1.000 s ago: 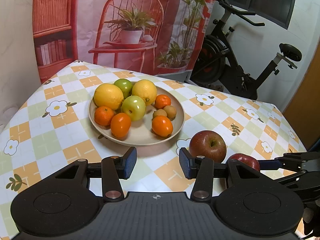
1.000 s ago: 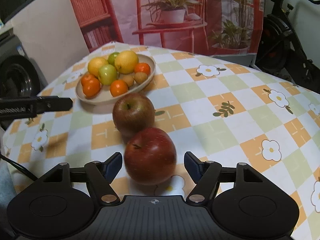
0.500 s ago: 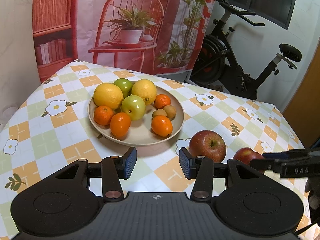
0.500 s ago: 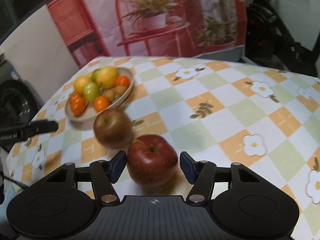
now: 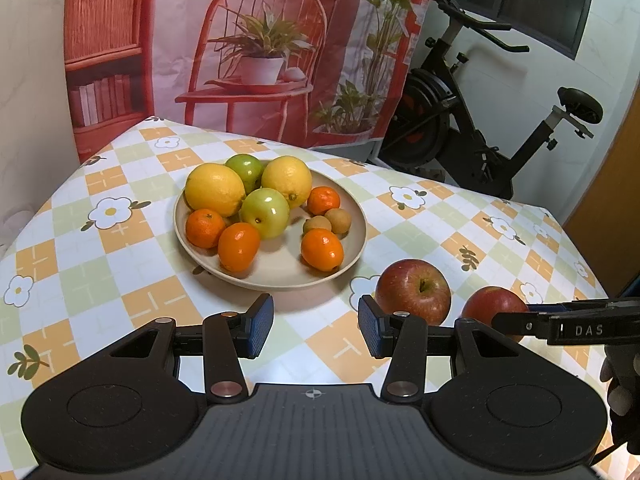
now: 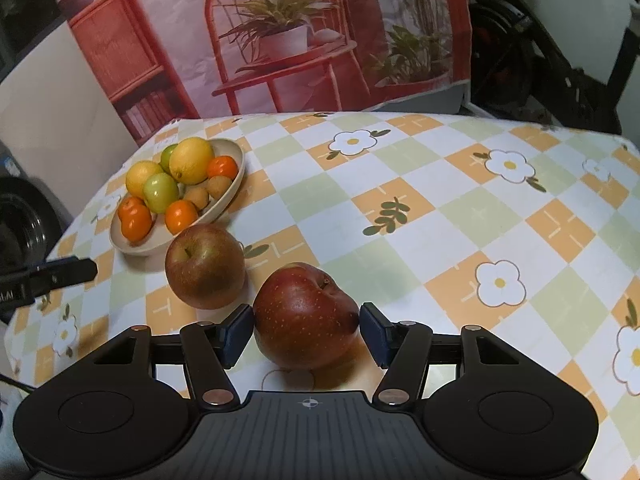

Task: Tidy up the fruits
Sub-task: 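Close right tool on the large red apple and lift it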

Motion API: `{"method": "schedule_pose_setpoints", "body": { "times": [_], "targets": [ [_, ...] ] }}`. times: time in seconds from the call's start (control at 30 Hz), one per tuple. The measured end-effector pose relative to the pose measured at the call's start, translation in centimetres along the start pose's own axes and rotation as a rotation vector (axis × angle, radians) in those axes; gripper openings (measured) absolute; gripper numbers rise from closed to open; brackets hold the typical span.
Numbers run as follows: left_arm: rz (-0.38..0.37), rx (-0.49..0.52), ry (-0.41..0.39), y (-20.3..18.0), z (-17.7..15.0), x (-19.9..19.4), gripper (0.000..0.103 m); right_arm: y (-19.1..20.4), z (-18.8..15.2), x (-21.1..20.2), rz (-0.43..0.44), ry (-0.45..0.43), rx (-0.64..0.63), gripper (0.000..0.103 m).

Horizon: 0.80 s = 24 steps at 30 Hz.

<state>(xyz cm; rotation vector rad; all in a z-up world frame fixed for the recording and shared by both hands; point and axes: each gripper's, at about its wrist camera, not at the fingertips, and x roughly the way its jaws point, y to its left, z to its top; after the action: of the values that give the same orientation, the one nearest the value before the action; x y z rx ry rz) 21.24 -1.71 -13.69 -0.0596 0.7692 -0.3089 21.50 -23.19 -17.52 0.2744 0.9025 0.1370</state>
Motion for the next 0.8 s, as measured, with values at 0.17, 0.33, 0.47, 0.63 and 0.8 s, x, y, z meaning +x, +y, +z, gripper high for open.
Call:
{"method": "schedule_pose_setpoints", "body": {
  "times": [0.17, 0.33, 0.47, 0.63, 0.8],
  "targets": [
    [-0.022, -0.005, 0.011, 0.0, 0.2, 0.3, 0.049, -1.3, 0.2, 0.4, 0.033, -0.005, 0.074, 0.058],
    [-0.06, 0.003, 0.025, -0.5, 0.9, 1.1, 0.05, -2.6, 0.5, 1.2, 0.087, -0.002, 0.157, 0.059],
    [-0.091, 0.033, 0.053, -1.2, 1.3, 2.4, 0.051, -3.1, 0.3, 1.8, 0.125, 0.016, 0.204, 0.059],
    [-0.131, 0.035, 0.083, -1.8, 2.0, 3.9, 0.052, -3.2, 0.0, 2.0, 0.142, 0.028, 0.214, 0.058],
    [-0.156, 0.05, 0.091, -2.7, 2.5, 4.7, 0.056, -2.5, 0.2, 1.5, 0.091, 0.02, 0.139, 0.058]
  ]
}}
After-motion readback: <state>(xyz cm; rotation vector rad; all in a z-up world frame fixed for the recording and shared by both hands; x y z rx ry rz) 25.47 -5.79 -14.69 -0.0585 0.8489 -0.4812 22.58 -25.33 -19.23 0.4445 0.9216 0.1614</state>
